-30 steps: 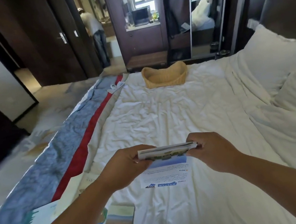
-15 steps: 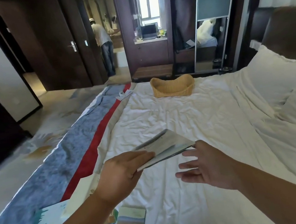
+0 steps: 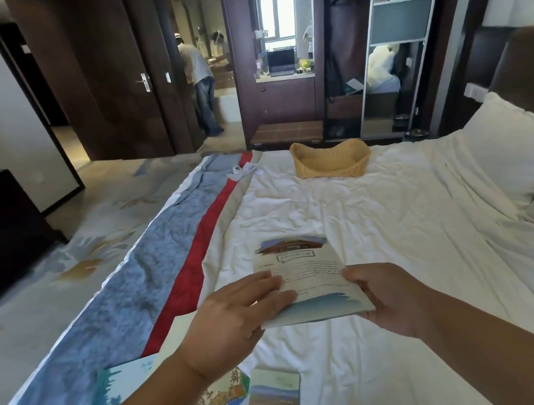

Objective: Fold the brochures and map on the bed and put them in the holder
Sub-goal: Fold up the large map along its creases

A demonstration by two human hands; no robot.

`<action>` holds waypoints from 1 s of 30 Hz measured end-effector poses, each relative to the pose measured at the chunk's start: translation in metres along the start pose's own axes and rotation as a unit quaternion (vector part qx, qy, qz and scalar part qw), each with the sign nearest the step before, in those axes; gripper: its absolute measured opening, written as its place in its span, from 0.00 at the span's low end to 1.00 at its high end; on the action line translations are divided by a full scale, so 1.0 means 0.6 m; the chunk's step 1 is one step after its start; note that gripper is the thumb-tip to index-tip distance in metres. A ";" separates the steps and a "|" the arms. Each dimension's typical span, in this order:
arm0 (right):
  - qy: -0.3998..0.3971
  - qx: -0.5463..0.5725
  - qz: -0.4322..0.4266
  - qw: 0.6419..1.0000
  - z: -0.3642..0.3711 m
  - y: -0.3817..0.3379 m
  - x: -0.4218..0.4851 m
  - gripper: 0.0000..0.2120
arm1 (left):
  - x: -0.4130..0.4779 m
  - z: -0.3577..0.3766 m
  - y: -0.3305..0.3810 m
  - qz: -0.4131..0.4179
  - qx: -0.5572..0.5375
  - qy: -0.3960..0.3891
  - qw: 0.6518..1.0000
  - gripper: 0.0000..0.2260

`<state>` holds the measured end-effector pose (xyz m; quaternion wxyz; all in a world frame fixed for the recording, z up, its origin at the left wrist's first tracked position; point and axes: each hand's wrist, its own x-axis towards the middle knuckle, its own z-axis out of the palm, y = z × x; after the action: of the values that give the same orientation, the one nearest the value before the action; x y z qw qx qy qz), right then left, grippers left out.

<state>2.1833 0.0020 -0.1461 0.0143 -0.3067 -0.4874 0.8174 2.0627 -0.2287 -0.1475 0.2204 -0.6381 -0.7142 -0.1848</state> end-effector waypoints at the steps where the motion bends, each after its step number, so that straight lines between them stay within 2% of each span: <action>1: 0.000 -0.009 -0.007 1.000 0.008 0.004 0.004 0.13 | -0.010 0.000 -0.006 -0.019 -0.001 -0.013 1.000 0.25; 4: 0.013 -0.024 -0.041 0.999 0.028 0.012 0.016 0.14 | -0.037 0.003 -0.025 -0.159 -0.067 -0.062 0.983 0.32; 6: 0.026 -0.026 -0.054 0.998 0.036 0.018 0.024 0.15 | -0.046 0.006 -0.035 -0.308 -0.161 -0.074 0.935 0.31; 7: 0.026 -0.027 -0.055 0.998 0.038 0.021 0.028 0.15 | -0.045 0.007 -0.038 -0.386 -0.221 -0.065 0.893 0.28; 9: 0.012 -0.040 -0.056 0.998 0.045 0.030 0.034 0.15 | -0.034 0.011 -0.039 -0.520 -0.383 -0.033 0.763 0.22; 10: 0.002 -0.050 -0.057 0.997 0.049 0.034 0.037 0.15 | -0.028 0.014 -0.040 -0.560 -0.451 -0.016 0.695 0.21; 11: -0.009 -0.059 -0.058 0.997 0.053 0.038 0.039 0.16 | -0.024 0.017 -0.041 -0.578 -0.500 -0.001 0.645 0.20; 12: -0.020 -0.067 -0.059 0.996 0.058 0.041 0.041 0.16 | -0.020 0.018 -0.043 -0.581 -0.528 0.011 0.619 0.18; 17: -0.068 -0.097 -0.048 0.992 0.059 0.041 0.060 0.16 | -0.007 0.025 -0.049 -0.601 -0.542 0.069 0.584 0.08; 19: -0.075 -0.096 -0.043 0.992 0.056 0.035 0.069 0.15 | -0.005 0.030 -0.048 -0.604 -0.536 0.087 0.583 0.05; 21: -0.076 -0.092 -0.043 0.992 0.054 0.029 0.079 0.10 | -0.002 0.033 -0.047 -0.610 -0.521 0.097 0.589 0.05; 25: -0.085 -0.097 -0.041 0.991 0.043 0.016 0.099 0.12 | 0.009 0.041 -0.044 -0.615 -0.517 0.107 0.585 0.05; 28: -0.089 -0.119 -0.039 0.988 0.033 0.010 0.114 0.10 | 0.009 0.046 -0.042 -0.618 -0.511 0.087 0.591 0.05; 30: -0.090 -0.134 -0.036 0.986 0.029 0.011 0.123 0.08 | 0.004 0.051 -0.040 -0.622 -0.517 0.083 0.582 0.05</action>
<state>2.1162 0.0090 -0.1814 -0.0411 -0.2130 -0.6030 0.7677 2.0360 -0.2131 -0.1711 -0.2573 -0.0259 -0.6991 -0.6666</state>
